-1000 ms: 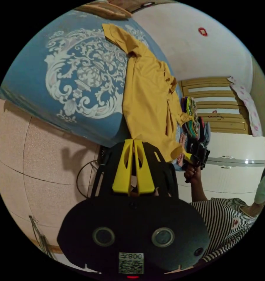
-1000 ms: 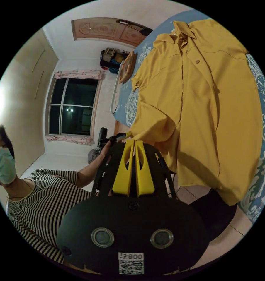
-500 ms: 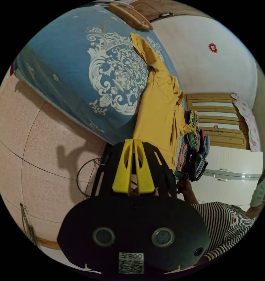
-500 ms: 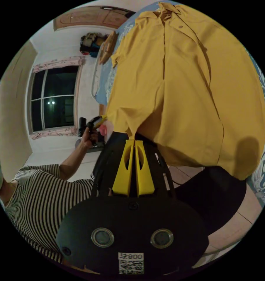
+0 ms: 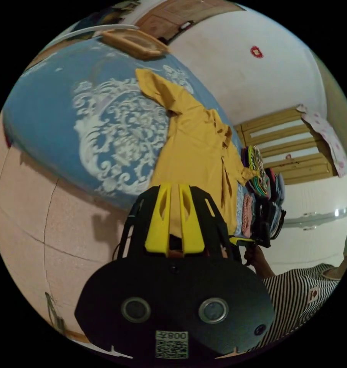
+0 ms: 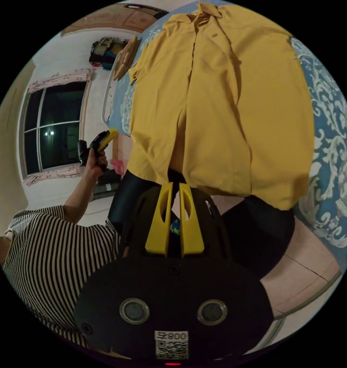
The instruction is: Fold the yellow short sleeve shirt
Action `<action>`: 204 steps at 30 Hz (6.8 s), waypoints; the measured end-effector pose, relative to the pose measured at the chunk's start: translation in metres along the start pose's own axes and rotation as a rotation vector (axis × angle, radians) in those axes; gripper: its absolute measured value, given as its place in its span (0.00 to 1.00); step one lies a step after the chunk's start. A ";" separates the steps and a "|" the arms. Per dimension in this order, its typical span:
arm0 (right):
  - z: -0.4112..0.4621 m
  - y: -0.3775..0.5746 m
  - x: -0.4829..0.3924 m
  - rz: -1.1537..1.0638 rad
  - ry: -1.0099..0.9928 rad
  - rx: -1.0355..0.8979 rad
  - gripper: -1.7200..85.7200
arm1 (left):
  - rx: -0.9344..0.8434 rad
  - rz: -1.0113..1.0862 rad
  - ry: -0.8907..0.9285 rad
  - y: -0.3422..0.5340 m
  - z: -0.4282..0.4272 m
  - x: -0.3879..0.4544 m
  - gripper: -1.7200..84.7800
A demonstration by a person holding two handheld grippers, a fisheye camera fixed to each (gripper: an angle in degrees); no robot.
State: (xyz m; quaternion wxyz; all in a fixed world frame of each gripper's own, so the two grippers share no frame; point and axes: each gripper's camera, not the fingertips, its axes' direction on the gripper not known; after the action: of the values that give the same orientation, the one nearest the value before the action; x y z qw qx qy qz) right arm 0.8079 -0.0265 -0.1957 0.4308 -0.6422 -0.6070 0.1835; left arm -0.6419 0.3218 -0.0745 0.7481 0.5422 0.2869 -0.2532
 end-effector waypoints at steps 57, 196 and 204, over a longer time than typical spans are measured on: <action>-0.163 -0.230 0.004 -0.030 0.046 0.231 0.05 | -0.325 0.348 0.277 -0.303 0.399 0.303 0.03; -0.081 0.144 -0.033 -0.067 0.243 0.263 0.04 | -0.318 0.083 0.079 0.164 -0.002 -0.028 0.10; -0.127 0.178 0.043 0.157 0.401 0.361 0.09 | -0.161 -0.040 -0.178 0.145 -0.057 -0.084 0.14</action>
State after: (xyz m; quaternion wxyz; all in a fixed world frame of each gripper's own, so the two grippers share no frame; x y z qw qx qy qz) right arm 1.0235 -0.0093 -0.2506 0.6340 -0.6238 -0.4155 0.1907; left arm -0.6100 0.4234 0.0667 0.8064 0.4499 0.2496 -0.2914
